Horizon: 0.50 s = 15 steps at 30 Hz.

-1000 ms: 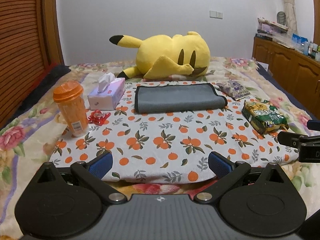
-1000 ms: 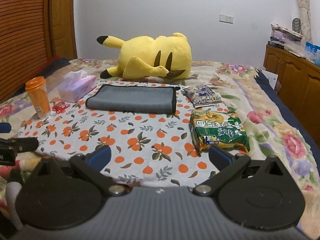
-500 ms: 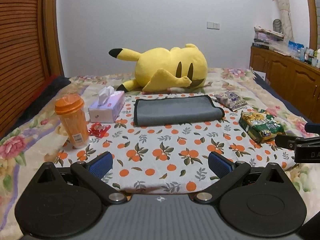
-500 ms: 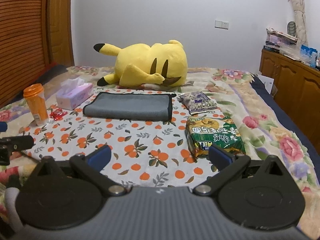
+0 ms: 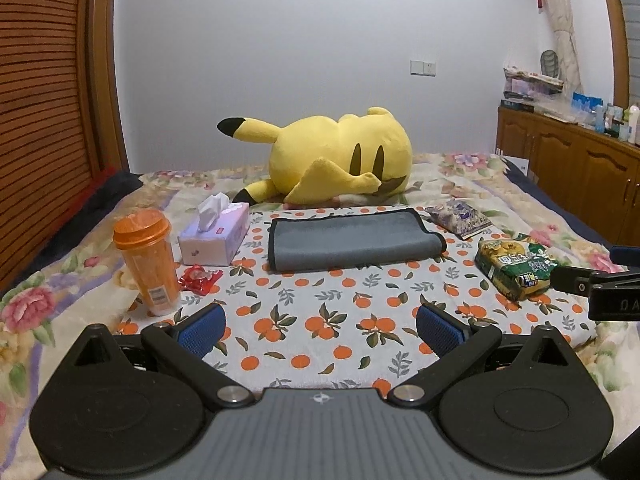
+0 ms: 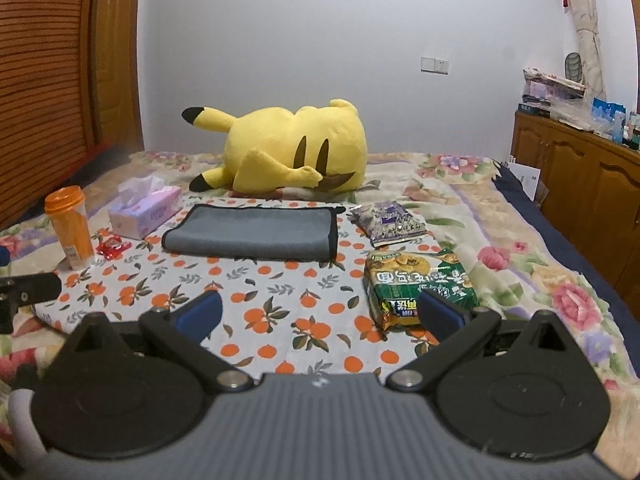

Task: Fold towel

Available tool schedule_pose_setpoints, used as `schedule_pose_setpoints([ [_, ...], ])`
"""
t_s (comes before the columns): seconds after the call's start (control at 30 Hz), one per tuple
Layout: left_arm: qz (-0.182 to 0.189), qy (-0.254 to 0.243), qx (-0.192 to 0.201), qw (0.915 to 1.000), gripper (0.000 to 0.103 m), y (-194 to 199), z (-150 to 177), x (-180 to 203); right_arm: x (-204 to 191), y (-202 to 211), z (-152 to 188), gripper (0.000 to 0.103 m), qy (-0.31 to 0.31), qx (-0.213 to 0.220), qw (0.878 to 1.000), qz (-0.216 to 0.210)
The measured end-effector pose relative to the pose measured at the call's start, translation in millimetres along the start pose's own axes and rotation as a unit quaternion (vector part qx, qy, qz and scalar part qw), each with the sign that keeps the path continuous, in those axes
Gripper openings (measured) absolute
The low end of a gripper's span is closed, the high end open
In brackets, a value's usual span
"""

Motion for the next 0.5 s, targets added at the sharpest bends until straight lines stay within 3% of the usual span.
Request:
schedule_pose_setpoints([
  [0.5,-0.001,-0.003,0.021,0.9998,0.103,4.7,-5.9,-1.4,4.2,8.0,-6.5,0.103,-0.009,0.031,0.999,0.003],
])
Point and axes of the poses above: each gripper's, at about its wrist camera, not at the fingertips, and y roughly against the way its jaws point, x to its right, z to its underside, the point moved 10 cm from there along -y, roughly the way its jaws point, and after that the axes turned 4 degrees about y, right-handed, at the moved point
